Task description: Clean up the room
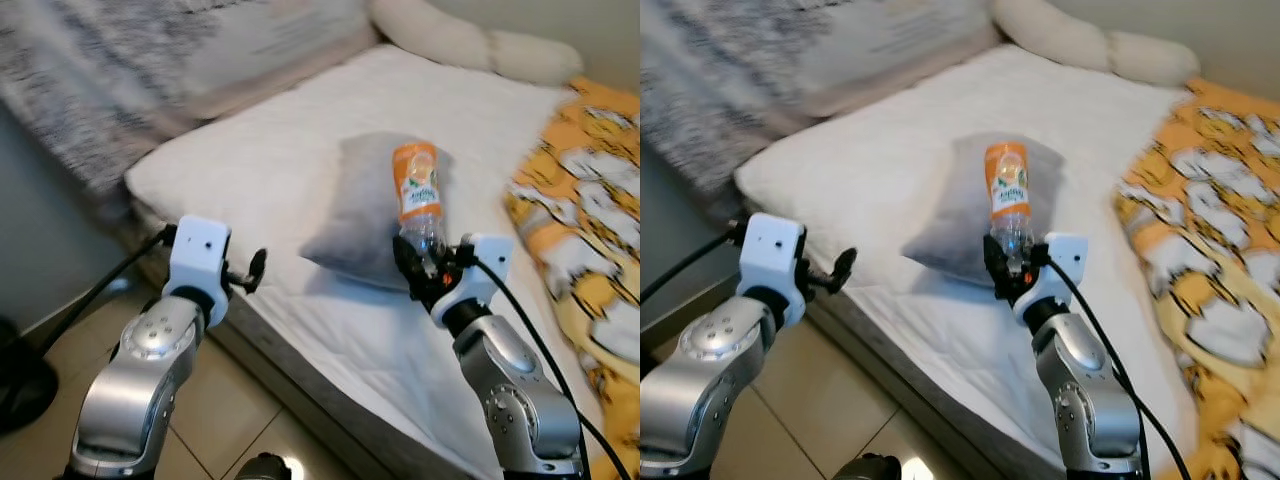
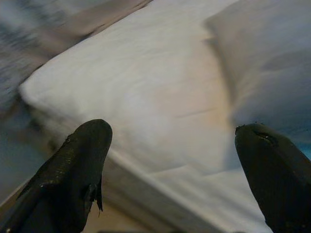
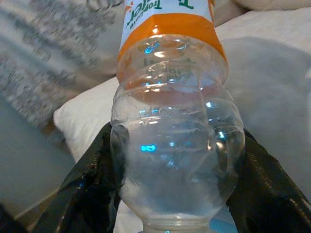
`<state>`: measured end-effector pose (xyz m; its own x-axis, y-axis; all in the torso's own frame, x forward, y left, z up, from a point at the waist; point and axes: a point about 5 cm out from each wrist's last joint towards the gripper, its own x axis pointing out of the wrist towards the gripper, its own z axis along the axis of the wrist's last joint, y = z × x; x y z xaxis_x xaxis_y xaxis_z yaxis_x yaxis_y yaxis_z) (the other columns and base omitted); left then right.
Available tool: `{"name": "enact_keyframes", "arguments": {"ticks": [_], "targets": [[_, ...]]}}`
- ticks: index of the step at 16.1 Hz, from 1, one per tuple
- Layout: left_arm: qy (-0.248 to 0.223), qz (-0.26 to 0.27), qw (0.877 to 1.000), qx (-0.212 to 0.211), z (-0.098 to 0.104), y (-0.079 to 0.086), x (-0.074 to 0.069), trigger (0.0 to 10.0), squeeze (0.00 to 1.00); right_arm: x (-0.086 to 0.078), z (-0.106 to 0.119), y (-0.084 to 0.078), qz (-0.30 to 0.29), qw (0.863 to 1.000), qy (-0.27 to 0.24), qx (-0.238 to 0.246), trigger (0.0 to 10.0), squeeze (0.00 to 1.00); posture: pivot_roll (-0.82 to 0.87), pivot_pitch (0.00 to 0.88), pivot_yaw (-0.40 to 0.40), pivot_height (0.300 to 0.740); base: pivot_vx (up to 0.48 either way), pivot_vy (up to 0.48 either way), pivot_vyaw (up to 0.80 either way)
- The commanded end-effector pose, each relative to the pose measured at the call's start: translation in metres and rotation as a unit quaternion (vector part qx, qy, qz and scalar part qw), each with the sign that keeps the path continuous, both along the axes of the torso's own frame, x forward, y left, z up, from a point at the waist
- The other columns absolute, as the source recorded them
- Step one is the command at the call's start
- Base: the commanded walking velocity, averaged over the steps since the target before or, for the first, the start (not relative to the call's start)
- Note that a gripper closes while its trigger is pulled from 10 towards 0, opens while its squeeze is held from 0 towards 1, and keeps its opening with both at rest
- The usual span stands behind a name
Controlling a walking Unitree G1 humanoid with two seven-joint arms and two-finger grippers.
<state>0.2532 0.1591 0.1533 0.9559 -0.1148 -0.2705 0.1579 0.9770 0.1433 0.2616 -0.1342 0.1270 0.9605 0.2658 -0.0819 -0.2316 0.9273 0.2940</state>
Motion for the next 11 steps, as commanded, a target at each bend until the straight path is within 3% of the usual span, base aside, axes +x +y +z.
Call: {"name": "enact_keyframes", "arguments": {"ticks": [1, 8, 11], "targets": [[-0.009, 0.016, 1.0, 0.01, 0.0016, 0.0047, -0.0007, 10.0, 0.0, -0.0002, 0.0075, 0.0012, 0.002, 1.0, -0.01, -0.001, 10.0, 0.0, -0.07, 0.0, -0.022, 0.74, 0.0, 0.0, 0.8], [0.003, 0.028, 1.0, -0.012, -0.0005, 0.005, 0.002, 10.0, 0.0, 0.0013, 0.0065, 0.003, 0.016, 1.0, -0.005, -0.022, 10.0, 0.0, -0.07, 0.0, -0.008, 0.74, 0.0, 0.0, 0.8], [-0.005, 0.004, 1.0, 0.014, -0.0009, 0.0024, 0.0012, 10.0, 0.0, 0.0025, 0.0084, 0.0075, 0.024, 1.0, -0.003, -0.01, 10.0, 0.0, -0.07, 0.0, -0.014, 0.74, 0.0, 0.0, 0.8]]}}
